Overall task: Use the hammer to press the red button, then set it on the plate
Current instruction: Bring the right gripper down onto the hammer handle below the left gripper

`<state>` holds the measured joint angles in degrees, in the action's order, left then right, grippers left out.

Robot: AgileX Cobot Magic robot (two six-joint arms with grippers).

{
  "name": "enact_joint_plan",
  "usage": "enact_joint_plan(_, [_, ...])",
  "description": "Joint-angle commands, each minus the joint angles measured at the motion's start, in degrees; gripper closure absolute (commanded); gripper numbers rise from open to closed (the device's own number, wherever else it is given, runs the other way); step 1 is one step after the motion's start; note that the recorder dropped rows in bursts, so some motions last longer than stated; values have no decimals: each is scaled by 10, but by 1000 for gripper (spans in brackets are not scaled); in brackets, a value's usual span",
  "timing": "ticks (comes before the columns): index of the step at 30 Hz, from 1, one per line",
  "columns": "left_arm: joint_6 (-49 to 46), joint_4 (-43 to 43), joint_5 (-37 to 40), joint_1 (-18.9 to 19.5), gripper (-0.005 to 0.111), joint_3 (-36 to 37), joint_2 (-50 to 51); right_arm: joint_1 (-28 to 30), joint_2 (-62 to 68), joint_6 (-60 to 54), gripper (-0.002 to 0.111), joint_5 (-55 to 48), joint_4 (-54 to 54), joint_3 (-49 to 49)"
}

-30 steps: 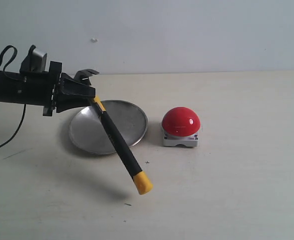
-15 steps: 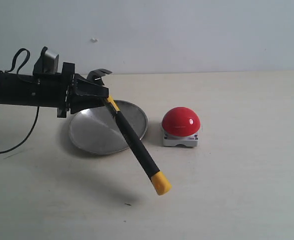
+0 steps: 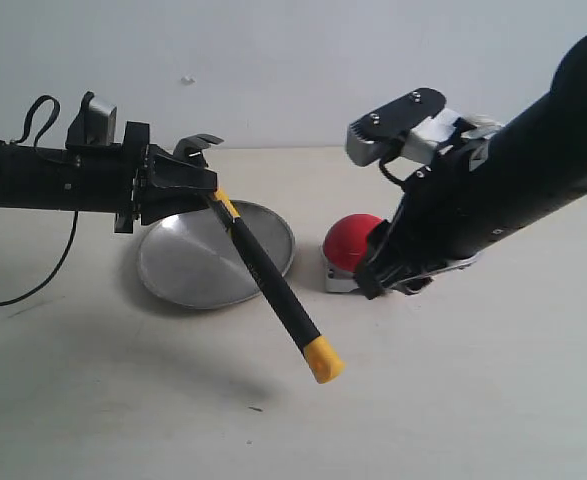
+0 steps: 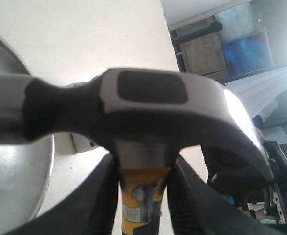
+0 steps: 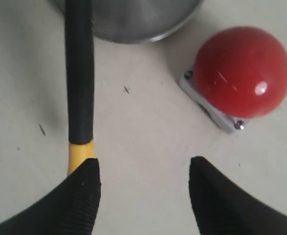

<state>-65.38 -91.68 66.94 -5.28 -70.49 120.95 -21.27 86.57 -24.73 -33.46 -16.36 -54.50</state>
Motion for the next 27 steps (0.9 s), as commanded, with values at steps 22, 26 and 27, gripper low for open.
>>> enact_joint_plan(22, [-4, -36, 30, 1, 107, -1, -3, -54, 129, -114, 42, -44, -197, -85])
enact_joint_plan(26, [-4, -36, 30, 1, 107, -1, -3, -54, 154, -112, 42, -40, -189, -93])
enact_joint_plan(27, [-4, -35, 30, 1, 107, -1, -3, -54, 158, -112, 42, -34, -186, -94])
